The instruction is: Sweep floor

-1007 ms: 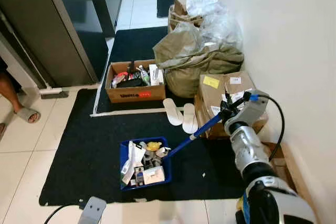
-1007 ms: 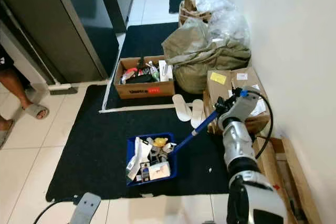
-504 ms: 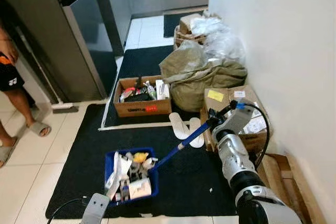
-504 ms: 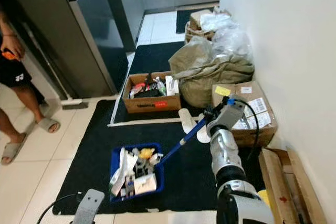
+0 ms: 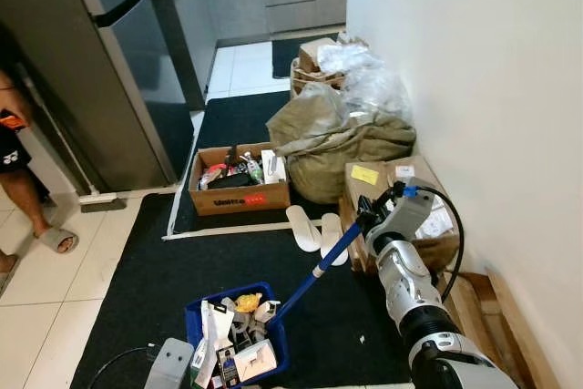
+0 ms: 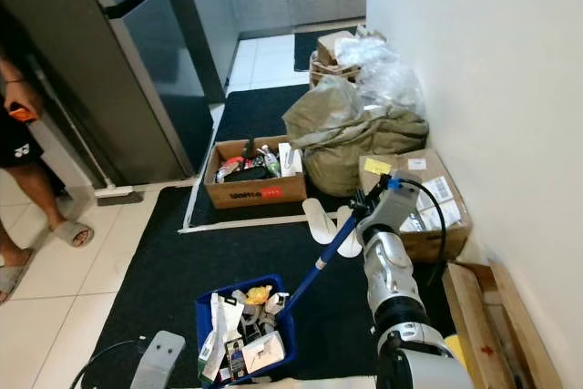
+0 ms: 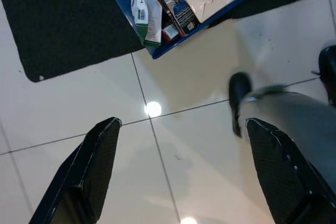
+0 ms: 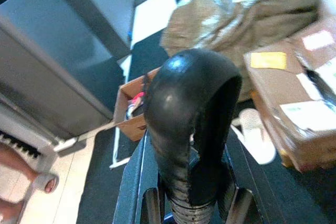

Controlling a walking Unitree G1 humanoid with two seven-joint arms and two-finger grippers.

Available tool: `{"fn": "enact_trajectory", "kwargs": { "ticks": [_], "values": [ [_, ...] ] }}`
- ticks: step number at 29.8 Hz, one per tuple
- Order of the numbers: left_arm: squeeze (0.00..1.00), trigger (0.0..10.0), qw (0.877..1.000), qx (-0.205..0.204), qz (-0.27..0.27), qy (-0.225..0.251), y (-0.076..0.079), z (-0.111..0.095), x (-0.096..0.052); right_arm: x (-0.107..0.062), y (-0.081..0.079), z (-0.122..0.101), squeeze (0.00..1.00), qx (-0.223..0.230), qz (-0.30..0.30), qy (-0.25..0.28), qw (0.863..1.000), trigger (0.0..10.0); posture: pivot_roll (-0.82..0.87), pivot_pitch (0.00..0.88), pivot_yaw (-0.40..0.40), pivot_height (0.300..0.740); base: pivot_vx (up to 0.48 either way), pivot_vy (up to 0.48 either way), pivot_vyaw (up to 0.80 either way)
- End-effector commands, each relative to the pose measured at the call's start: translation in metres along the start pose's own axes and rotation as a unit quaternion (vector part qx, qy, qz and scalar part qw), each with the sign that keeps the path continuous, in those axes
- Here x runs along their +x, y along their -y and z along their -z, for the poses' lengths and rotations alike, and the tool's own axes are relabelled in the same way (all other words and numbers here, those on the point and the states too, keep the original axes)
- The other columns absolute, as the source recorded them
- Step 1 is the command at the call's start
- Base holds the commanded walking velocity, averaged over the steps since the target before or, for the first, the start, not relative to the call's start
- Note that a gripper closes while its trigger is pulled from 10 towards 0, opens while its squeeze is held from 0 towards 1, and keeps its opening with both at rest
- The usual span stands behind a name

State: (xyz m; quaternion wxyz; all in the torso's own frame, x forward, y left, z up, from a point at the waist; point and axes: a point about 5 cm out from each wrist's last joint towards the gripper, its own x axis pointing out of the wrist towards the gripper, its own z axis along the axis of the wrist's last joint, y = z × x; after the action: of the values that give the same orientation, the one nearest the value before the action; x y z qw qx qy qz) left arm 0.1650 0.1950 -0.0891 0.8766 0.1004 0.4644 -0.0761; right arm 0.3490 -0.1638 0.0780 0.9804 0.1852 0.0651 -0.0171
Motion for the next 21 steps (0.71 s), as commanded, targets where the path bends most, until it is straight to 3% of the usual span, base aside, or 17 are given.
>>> {"fn": "enact_trajectory", "kwargs": {
  "ticks": [1, 8, 13, 21],
  "values": [
    [0.00, 10.0, 1.000, 0.002, -0.005, -0.019, -0.0056, 0.0091, -0.0024, 0.0048, -0.0226, -0.0086, 0.00, 0.025, -0.037, 0.024, 0.999, 10.0, -0.05, 0.000, 0.063, 0.740, 0.274, 0.000, 0.00],
    [0.00, 10.0, 1.000, 0.006, 0.000, -0.021, -0.0040, 0.0101, -0.0025, 0.0051, -0.0232, -0.0102, 0.00, 0.023, -0.039, 0.027, 0.999, 10.0, -0.05, 0.000, 0.065, 0.740, 0.288, 0.000, 0.00],
    [0.00, 10.0, 1.000, 0.005, 0.003, -0.022, -0.0023, 0.0098, -0.0021, 0.0041, -0.0247, -0.0092, 0.00, 0.023, -0.041, 0.026, 0.999, 10.0, -0.05, 0.000, 0.068, 0.740, 0.306, 0.000, 0.70],
    [0.00, 10.0, 1.000, 0.005, 0.005, -0.022, -0.0008, 0.0081, -0.0014, 0.0056, -0.0224, -0.0107, 0.00, 0.021, -0.026, 0.023, 0.999, 10.0, -0.05, 0.000, 0.064, 0.740, 0.310, 0.000, 0.00]
  ]
}}
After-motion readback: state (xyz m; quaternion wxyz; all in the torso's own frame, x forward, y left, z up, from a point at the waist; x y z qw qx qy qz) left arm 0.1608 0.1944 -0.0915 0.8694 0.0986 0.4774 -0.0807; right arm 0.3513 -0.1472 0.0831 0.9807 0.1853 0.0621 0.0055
